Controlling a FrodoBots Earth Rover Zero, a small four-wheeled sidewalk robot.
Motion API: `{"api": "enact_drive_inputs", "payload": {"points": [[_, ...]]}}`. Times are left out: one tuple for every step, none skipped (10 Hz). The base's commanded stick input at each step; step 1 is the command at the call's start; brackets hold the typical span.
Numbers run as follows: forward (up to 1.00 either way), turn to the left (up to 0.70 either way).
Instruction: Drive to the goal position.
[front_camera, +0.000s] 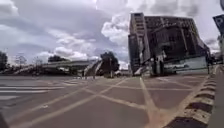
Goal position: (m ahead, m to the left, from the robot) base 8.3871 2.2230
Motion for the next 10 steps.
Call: {"api": "enact_drive_inputs", "payload": {"points": [[0.45,0.0],[0.45,0.0],[0.45,0.0],[0.45,0.0],[0.45,0.0],[0.45,0.0],[0.45,0.0],[0.45,0.0],[0.45,0.0],[0.45,0.0]]}}
